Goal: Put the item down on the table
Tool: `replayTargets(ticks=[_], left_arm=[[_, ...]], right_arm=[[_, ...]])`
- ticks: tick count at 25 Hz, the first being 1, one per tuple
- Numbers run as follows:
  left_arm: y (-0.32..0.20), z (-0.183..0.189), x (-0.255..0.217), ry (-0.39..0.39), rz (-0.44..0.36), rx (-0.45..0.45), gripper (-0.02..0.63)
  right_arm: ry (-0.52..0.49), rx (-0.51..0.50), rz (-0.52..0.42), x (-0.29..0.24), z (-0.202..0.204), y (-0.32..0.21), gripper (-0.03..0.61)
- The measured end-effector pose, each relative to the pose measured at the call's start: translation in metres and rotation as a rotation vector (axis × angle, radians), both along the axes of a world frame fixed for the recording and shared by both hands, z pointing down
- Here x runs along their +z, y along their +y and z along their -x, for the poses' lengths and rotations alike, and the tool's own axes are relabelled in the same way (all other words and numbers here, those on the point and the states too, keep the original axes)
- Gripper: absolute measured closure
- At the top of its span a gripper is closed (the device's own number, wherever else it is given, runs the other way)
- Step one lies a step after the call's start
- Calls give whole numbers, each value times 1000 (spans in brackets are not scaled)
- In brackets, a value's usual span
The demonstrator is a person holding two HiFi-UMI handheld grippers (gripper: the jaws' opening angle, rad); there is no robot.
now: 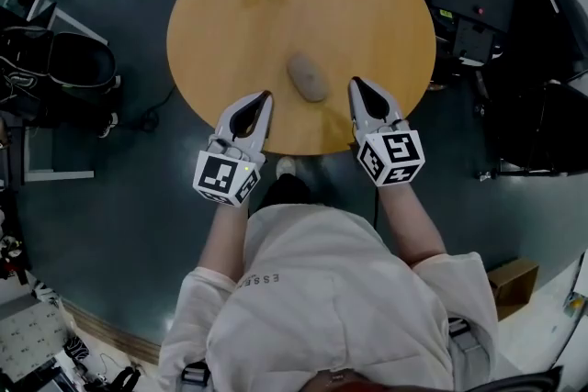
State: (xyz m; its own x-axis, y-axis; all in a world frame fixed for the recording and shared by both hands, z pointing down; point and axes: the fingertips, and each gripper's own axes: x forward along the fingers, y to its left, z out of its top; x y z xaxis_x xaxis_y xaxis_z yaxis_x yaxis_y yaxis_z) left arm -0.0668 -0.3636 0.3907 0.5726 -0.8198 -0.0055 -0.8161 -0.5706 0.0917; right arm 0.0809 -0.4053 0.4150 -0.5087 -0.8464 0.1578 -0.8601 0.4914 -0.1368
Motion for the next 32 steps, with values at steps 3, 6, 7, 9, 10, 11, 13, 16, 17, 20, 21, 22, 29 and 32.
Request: replayTargets(ticks=[3, 6, 7, 9, 10, 11, 13, 16, 17, 20, 21, 22, 29, 32], left_arm=[[32, -10, -7, 12, -7, -27, 607], [66, -22, -11, 24, -5, -46, 607], [78, -27, -10, 28, 0, -47, 607], [101, -38, -2, 30, 21, -41, 607], [111, -42, 5, 31, 30, -38, 607], [121, -44, 10, 34, 38, -36, 607], [136, -44, 15, 43, 49, -39, 607], [157, -49, 13, 46, 55, -28, 607], [164, -51, 13, 44, 53, -20, 606], [187, -51, 15, 45, 43, -6, 607], [196, -49, 15, 48, 41, -6, 606], [205, -47, 15, 52, 41, -7, 607], [295, -25, 13, 70, 33, 7, 607], [329, -13, 6, 68, 15, 6, 606]], right_arm=[[33, -22, -40, -7, -13, 34, 591], [47, -43, -63, -10, -25, 68, 591], [46, -49, -63, -9, -29, 78, 591], [43, -61, -52, -4, -35, 96, 591], [41, -65, -43, -1, -37, 105, 591], [39, -68, -35, 1, -39, 113, 591], [36, -72, -26, 4, -39, 131, 591], [37, -65, -12, 8, -45, 157, 591], [36, -59, -6, 10, -48, 164, 591], [34, -45, -2, 11, -51, 189, 591], [37, -41, -5, 11, -51, 199, 591], [40, -38, -6, 11, -50, 209, 591], [69, -10, -33, -2, -36, 291, 591], [74, 0, -61, -13, -27, 323, 591]])
